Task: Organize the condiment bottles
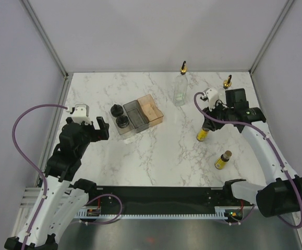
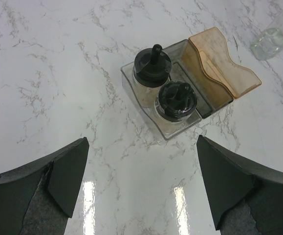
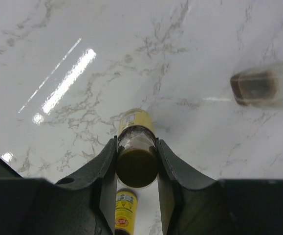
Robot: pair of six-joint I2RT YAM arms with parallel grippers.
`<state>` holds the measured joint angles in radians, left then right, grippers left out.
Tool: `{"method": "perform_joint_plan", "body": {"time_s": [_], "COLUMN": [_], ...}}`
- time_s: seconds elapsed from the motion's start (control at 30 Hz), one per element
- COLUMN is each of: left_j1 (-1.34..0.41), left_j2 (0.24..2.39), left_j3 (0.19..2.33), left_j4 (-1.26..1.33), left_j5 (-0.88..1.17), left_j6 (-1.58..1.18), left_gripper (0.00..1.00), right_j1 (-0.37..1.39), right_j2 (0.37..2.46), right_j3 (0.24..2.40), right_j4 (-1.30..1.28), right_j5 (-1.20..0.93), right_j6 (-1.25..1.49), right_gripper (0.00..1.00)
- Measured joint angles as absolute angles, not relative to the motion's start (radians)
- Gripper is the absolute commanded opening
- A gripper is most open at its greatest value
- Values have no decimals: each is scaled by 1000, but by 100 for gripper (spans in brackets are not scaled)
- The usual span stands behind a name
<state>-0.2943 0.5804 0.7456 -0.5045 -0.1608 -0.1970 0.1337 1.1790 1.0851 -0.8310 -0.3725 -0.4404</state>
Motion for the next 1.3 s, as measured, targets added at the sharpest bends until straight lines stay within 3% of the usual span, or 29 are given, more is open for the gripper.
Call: {"method": "perform_joint_plan", "body": {"time_s": [0.37,0.77,1.3], "left_j1": [-294,-294,-294], "left_j2": [580,582,602], "left_j3": [746,738,736], "left_j4": [-500,-499,-499], "left_j5": [-197,-235,-234], "left_j6": [-191,-188,-180], "left_gripper": [100,100,100], "right_j1": [427,661,696], "right_j2": [1495,1961,2207], "right_j3": [1498,2056,2180], "right_j4": [-789,-677,-590], "right_j5": [-442,-331,-241], "right_j6": [-410,-339,-300], "right_gripper": [0,0,0]}}
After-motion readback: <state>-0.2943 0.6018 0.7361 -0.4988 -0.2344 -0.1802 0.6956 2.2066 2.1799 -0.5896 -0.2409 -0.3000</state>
